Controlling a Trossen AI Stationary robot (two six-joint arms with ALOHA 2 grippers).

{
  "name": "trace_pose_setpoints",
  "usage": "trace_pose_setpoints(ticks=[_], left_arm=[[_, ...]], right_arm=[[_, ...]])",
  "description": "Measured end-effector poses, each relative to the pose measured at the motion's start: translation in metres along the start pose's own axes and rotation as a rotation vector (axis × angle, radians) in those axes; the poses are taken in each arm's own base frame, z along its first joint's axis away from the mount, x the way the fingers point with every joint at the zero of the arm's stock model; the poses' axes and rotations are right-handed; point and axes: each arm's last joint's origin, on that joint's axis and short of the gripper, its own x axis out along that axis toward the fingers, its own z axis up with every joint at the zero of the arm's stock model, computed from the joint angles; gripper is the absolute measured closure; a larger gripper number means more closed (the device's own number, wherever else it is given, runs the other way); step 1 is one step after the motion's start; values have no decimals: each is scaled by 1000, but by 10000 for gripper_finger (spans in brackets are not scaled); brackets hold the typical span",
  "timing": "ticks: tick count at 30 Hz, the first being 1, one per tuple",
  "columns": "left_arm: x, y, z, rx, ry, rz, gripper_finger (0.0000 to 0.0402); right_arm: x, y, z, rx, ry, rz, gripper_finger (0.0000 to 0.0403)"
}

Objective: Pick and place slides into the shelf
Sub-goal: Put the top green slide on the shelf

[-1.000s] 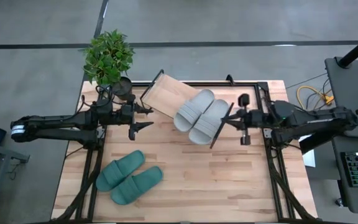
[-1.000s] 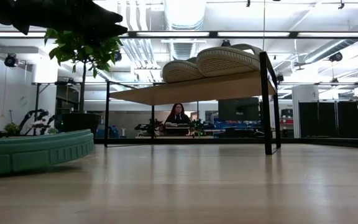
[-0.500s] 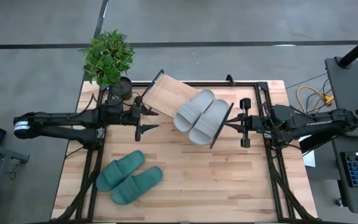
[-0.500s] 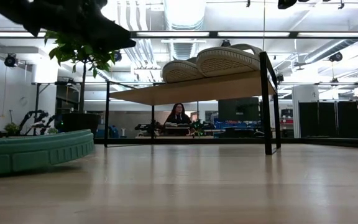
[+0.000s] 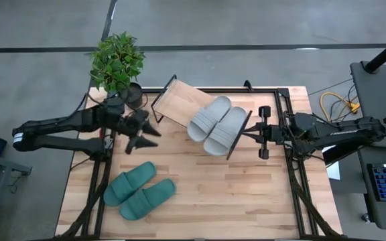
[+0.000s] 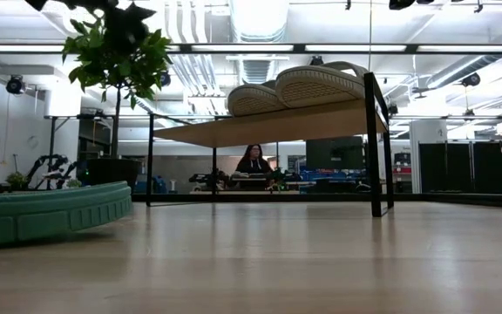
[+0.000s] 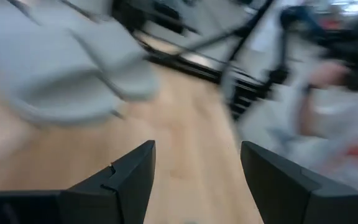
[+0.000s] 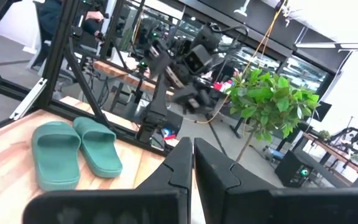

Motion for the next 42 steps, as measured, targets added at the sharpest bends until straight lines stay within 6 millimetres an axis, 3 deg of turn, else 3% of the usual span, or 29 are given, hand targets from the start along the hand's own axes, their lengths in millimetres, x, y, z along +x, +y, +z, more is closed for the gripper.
trace_pose_setpoints(ticks=[6,12,22,30,38,42], left_arm=[[3,2,-17,-300,227,-103,180],[6,11,-44,-499,497,-17,180],[21,24,-63,-654,730,77,180],[34,11,-53,-585,771,69,180],[10,-28,-36,-349,867,492,180],[10,-49,-33,-310,857,548,180]], right_arm=[[2,1,-2,-14,13,6,394],[8,4,-7,-17,42,20,394],[17,7,-14,-29,84,39,394],[17,7,-13,-74,78,37,394],[17,6,-11,-47,58,27,394],[17,6,-12,-45,60,28,394]])
